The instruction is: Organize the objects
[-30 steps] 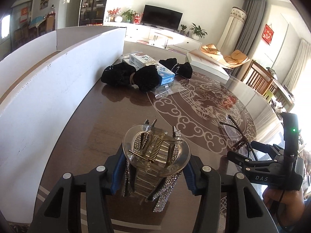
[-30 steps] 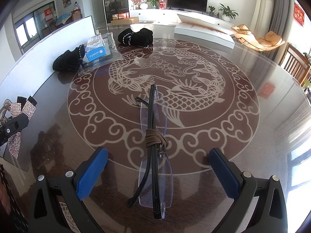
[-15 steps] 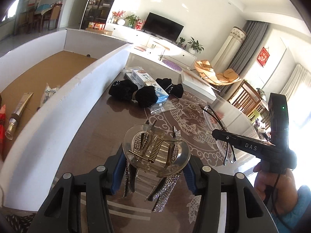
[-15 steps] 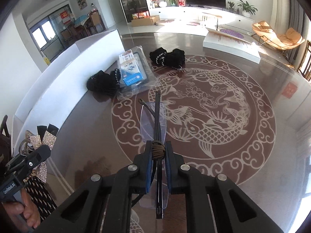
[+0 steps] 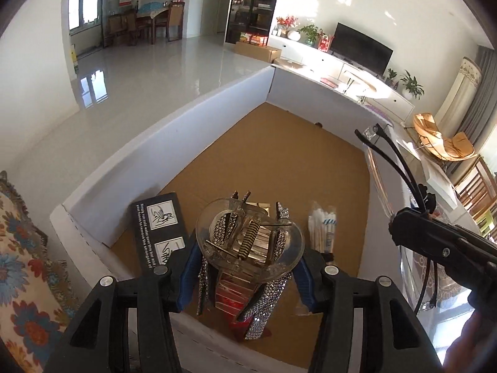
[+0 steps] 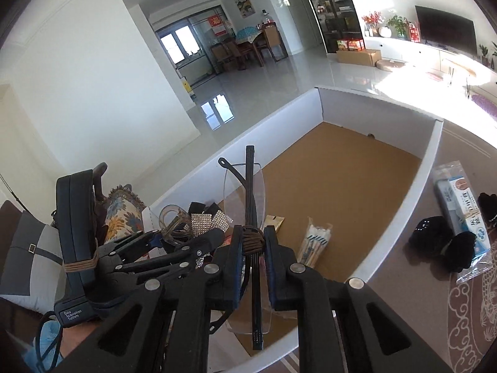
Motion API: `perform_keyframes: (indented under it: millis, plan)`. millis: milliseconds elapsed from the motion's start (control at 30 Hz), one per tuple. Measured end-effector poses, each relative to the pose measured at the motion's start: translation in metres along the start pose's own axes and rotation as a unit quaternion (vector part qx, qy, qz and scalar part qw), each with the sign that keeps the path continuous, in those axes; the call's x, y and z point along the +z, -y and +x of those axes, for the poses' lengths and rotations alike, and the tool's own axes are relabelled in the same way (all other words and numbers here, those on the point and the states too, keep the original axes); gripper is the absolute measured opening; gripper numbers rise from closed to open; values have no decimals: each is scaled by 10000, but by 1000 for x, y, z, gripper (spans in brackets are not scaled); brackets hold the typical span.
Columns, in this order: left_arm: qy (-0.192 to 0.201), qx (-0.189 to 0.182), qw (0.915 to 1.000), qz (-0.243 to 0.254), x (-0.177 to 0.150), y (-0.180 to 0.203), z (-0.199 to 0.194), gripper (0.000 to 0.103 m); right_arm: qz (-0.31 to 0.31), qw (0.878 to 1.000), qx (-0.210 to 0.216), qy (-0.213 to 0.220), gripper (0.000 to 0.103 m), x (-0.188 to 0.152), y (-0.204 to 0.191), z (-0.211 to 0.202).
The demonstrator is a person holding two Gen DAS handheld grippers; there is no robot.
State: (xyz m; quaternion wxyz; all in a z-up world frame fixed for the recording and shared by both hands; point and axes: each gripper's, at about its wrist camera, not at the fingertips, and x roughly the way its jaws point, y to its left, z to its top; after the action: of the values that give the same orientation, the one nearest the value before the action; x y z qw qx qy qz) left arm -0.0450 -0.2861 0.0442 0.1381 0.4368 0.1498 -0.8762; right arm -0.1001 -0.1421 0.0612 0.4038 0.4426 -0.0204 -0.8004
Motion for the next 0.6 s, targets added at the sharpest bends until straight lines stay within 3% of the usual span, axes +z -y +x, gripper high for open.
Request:
perform_keyframes:
  millis: [33,100,133,200,300,400,500,600]
  plan:
    - [-133,109,9998,-128,-1,-9,6,58,145,9998,39,-131,39,-1,1,12]
    - [11,-6,9999,-164,-4,-16,2,63,383,9992,61,-125,60,-8,10,17]
    - [89,36,9998,-175,-8,-16,-3,81,419,9991,54,-33,61,-13,16,11]
    - [365,39,9991,-228,-15,-12,-13,90,336,9993,-92,152,64,-25,29,-7]
    - [546,-198,9982,-117,-28,9,-26,90,93,9960,-704,545,79,-52,61,-50]
    - [621,-615,9960,182,-43,48,-41,90,82,9829,-1624,865,93,-92,111,-95]
    - [639,-1173,9889,651,-62,99,-57,90,374,9629,-2543,823,93,-131,179,-133]
    - [479,-1732,9761,1224,-86,157,-64,91,861,9421,-3193,556,93,-171,238,-158]
